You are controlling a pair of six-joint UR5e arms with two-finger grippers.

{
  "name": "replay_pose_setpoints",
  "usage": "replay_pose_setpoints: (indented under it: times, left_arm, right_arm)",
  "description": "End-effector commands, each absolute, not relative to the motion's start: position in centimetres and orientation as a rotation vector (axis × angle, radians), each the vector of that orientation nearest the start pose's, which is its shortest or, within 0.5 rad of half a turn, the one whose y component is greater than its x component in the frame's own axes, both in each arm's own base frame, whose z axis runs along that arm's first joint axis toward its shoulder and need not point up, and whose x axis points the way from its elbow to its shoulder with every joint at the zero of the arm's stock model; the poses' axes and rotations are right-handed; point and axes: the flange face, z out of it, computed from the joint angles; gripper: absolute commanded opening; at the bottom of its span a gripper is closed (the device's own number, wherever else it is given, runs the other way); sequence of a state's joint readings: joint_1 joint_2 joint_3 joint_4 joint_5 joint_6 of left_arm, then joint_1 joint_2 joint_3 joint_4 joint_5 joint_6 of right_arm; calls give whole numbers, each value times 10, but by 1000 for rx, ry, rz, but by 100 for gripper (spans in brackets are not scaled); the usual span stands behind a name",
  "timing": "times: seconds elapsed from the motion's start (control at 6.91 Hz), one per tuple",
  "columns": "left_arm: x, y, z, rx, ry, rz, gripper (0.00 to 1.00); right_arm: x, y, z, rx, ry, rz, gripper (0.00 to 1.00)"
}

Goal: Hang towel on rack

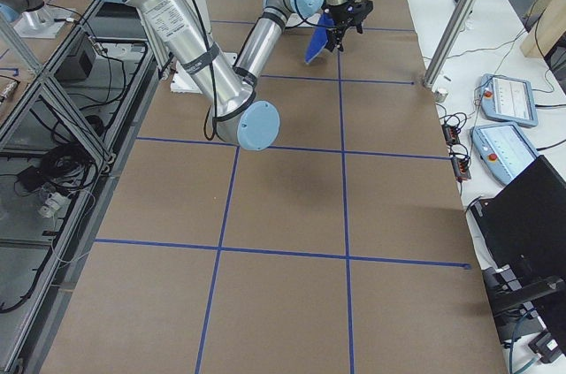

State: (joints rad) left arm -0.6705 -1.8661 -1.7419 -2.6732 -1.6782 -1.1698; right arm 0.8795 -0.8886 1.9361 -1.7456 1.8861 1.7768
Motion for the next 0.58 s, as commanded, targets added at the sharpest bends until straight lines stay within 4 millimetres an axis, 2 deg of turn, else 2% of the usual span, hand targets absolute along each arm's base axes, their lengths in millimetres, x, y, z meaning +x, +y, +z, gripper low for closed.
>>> replay_pose_setpoints:
  times: [0.0,0.29,0.43]
  left_arm:
    - [339,-427,308,808,1322,-6,0]
    - [288,-382,374,797,1365,13,0]
    - [266,-365,397,806,1378,12,0]
  right_arm:
    - [-293,-519,177,93,-883,664,100]
    - [-282,-512,208,109,-840,592,100]
    - [-274,-506,226,117,-817,536,100]
